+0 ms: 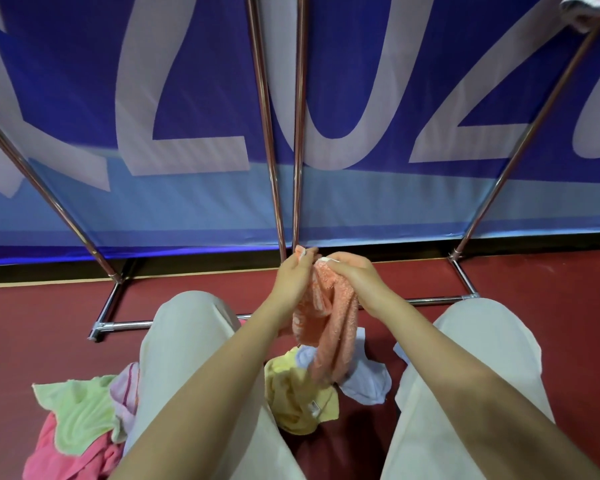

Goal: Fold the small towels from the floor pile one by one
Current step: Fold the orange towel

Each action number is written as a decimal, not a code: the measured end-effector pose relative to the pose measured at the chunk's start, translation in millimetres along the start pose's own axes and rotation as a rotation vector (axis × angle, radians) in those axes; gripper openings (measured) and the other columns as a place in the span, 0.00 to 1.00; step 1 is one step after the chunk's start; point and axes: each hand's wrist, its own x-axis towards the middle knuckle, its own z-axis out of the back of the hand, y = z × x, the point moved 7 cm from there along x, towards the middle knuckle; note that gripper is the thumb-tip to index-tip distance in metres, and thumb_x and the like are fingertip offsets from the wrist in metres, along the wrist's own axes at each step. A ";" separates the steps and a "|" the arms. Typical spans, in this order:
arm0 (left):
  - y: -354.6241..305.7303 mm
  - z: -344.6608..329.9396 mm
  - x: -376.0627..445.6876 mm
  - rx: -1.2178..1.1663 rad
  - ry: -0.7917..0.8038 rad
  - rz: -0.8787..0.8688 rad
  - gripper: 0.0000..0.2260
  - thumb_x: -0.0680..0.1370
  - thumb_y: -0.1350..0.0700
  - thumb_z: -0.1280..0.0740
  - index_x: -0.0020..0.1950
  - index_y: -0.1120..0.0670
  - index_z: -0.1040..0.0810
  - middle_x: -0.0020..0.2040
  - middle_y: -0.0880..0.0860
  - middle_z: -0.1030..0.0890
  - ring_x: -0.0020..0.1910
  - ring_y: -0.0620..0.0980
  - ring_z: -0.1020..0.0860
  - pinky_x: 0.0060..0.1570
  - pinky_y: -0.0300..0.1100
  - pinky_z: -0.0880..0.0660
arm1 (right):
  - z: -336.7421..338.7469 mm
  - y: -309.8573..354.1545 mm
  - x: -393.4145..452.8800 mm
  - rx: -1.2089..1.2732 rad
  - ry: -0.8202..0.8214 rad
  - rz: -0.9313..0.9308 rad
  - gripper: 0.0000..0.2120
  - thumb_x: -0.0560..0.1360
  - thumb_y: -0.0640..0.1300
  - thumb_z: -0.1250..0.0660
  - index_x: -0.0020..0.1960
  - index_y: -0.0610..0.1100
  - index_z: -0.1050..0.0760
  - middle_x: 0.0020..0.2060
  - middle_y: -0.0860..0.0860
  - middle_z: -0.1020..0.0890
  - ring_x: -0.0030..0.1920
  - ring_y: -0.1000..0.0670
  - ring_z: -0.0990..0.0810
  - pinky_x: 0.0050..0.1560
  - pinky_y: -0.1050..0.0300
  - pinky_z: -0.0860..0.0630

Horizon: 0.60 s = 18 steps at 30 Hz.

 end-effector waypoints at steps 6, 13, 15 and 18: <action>4.3 -10.0 0.1 0.047 0.078 0.034 0.10 0.81 0.51 0.40 0.46 0.53 0.23 0.45 0.52 0.20 0.46 0.48 0.23 0.54 0.44 0.27 | 22.6 11.3 4.9 -0.080 -0.206 0.039 0.06 0.77 0.37 0.37 0.46 0.41 0.21 0.39 0.49 0.19 0.40 0.54 0.23 0.42 0.65 0.27; -14.2 -0.9 -4.7 0.126 0.054 -0.185 0.06 0.79 0.58 0.34 0.42 0.52 0.20 0.38 0.46 0.20 0.37 0.35 0.24 0.42 0.28 0.28 | 23.4 14.3 4.5 -0.332 -0.170 0.137 0.02 0.76 0.38 0.34 0.45 0.43 0.23 0.37 0.52 0.22 0.38 0.56 0.26 0.37 0.72 0.32; -16.6 10.1 -2.9 0.108 -0.030 -0.198 0.06 0.78 0.58 0.33 0.42 0.53 0.20 0.38 0.47 0.21 0.37 0.38 0.25 0.42 0.30 0.29 | 15.8 9.3 3.2 -0.367 -0.075 0.132 0.03 0.77 0.39 0.35 0.44 0.43 0.24 0.36 0.49 0.24 0.36 0.55 0.28 0.35 0.68 0.33; -21.2 25.7 -2.2 0.097 -0.151 -0.212 0.08 0.78 0.58 0.34 0.40 0.51 0.21 0.36 0.46 0.22 0.36 0.39 0.26 0.37 0.27 0.30 | 2.2 -3.0 -1.9 -0.506 0.080 0.133 0.06 0.78 0.43 0.36 0.43 0.45 0.24 0.35 0.54 0.24 0.35 0.57 0.29 0.36 0.68 0.33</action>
